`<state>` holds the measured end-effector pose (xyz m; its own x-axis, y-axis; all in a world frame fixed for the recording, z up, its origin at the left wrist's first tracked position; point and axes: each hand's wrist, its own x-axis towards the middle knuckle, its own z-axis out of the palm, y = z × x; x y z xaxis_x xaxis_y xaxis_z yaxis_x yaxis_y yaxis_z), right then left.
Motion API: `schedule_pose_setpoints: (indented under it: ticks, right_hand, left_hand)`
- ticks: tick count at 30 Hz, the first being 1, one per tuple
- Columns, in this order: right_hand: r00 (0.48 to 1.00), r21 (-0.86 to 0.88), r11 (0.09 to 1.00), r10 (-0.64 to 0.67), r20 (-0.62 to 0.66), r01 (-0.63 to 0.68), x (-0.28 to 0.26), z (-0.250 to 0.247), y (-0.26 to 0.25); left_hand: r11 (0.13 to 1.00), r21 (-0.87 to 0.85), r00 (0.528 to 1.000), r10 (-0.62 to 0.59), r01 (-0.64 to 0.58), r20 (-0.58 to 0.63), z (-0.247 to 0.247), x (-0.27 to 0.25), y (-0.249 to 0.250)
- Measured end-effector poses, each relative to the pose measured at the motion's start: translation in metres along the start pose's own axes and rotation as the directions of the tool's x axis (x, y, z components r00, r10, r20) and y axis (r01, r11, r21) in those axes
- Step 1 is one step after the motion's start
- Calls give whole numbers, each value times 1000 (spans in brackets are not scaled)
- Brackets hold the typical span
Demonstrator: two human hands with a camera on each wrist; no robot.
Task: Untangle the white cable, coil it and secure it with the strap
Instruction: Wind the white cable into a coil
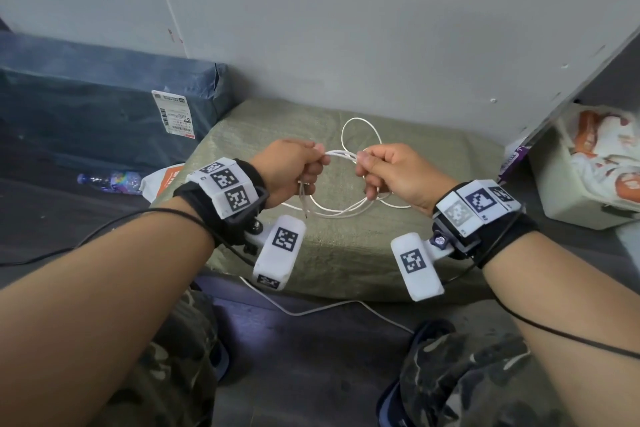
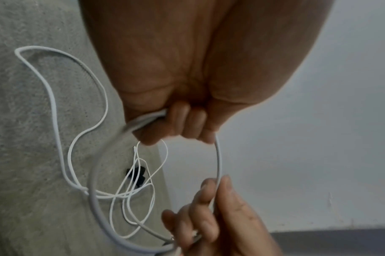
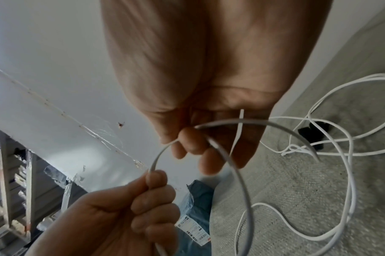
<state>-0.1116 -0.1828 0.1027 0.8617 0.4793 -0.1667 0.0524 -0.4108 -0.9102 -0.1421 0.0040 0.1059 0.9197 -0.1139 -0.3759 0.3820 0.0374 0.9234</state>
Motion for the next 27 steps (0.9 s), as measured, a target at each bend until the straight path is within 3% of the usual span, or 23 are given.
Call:
schedule_pose_setpoints:
  ticks: [5, 11, 15, 21, 24, 27]
  right_hand:
    - [998, -161, 985, -61, 0, 60, -4, 9, -8]
    - [997, -168, 983, -76, -32, 70, -1, 5, -6]
    - [993, -282, 952, -122, 3, 118, -3, 8, -9]
    - [995, -170, 982, -91, -36, 84, -2, 6, -7]
    - [994, -235, 967, -104, -28, 95, -3, 5, -5]
    - [990, -306, 942, -143, 2, 136, -5, 10, -9]
  left_hand:
    - [977, 210, 995, 23, -43, 97, 4, -3, -4]
    - [997, 70, 999, 35, -33, -29, 1, -1, 1]
    - [957, 286, 998, 31, -47, 61, 4, -3, -1]
    - [996, 84, 1000, 28, -27, -10, 6, -1, 1]
    - [979, 202, 999, 44, -40, -15, 4, -1, 1]
    - [942, 333, 998, 37, -53, 54, 8, -2, -2]
